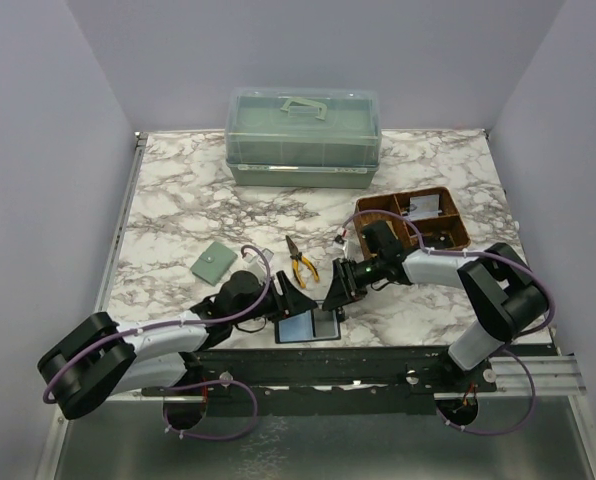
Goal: Take the credit cards out of the card holder
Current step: Remove the credit card from the card holder.
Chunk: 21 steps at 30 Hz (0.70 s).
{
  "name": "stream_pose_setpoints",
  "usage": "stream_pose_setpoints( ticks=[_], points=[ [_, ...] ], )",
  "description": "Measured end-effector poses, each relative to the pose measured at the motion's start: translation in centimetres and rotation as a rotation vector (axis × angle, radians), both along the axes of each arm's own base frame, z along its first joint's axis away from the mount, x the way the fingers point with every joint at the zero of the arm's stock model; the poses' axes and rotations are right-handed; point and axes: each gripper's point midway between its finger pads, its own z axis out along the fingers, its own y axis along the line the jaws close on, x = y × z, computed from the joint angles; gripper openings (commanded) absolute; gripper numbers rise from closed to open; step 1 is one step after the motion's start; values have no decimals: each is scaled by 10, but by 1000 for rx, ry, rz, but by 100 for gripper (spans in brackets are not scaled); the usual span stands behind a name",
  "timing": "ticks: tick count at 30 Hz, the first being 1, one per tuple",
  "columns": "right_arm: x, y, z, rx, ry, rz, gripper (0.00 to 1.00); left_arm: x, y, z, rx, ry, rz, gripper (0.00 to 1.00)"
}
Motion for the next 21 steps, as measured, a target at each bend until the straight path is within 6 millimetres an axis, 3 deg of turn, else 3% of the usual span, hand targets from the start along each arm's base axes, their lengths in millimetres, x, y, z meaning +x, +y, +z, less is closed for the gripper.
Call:
stream_pose_setpoints(
  ticks=[1,8,21],
  points=[
    [1,-1,-4,-19,-1,-11,36,-1,-1,-1,-2,5,-4,50],
    [11,-8,-20,-113,-31,-71,34,-3,-10,-5,-18,19,-26,47],
    [14,-12,-31,-171,-35,-89,43,-9,-9,-51,91,135,-28,34]
  ],
)
